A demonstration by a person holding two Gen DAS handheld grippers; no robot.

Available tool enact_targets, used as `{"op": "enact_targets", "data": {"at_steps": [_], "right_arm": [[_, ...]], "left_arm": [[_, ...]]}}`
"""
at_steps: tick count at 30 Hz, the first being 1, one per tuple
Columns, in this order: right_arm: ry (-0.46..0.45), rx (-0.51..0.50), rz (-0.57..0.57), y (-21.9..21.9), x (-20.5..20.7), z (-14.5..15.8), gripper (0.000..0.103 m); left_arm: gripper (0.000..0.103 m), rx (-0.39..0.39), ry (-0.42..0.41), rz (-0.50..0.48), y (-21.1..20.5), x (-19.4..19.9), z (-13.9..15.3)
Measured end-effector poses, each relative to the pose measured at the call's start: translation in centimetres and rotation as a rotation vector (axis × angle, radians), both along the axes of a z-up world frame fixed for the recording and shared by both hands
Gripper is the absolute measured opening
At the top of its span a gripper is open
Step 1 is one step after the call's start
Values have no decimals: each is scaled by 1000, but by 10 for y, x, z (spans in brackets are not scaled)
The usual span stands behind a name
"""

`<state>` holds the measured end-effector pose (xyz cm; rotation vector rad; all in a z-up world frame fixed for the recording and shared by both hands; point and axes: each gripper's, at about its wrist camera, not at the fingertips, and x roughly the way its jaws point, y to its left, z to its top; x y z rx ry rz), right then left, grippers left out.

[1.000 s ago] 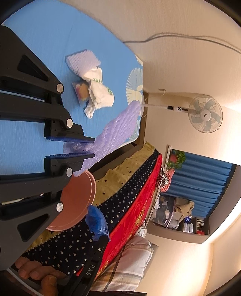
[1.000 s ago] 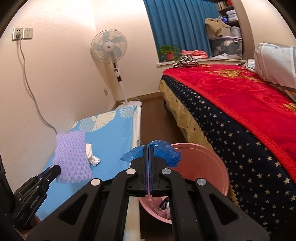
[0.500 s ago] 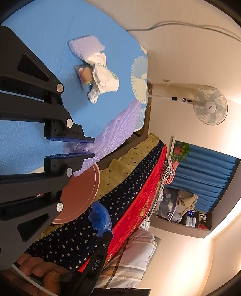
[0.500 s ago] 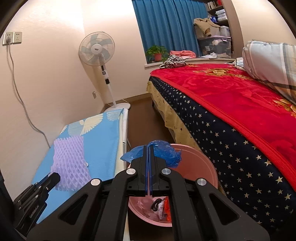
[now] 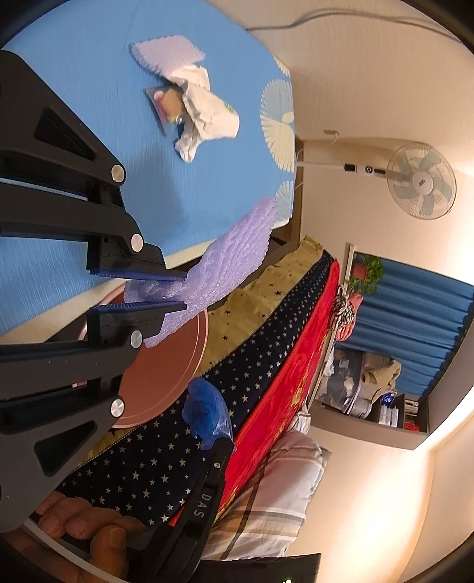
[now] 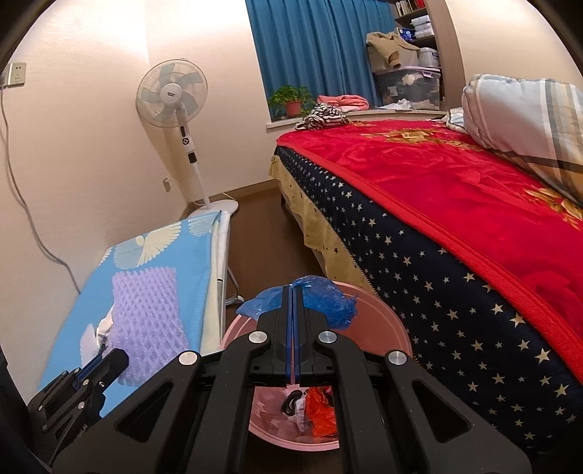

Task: Collect trash
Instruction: 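Carry the foam net in left gripper while right carries blue bag to the bin, then open both grippers over the pink bin to drop net and bag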

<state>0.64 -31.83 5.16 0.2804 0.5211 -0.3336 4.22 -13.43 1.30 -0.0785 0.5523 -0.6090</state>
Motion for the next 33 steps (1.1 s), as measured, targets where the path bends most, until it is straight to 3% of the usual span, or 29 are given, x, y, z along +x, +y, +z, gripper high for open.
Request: {"op": "enact_targets", "data": {"at_steps": [33], "right_arm": [[50,26,-120,-34,14,-25,1]], "left_arm": [[10,50,105,-79,-56,25,-38]]}}
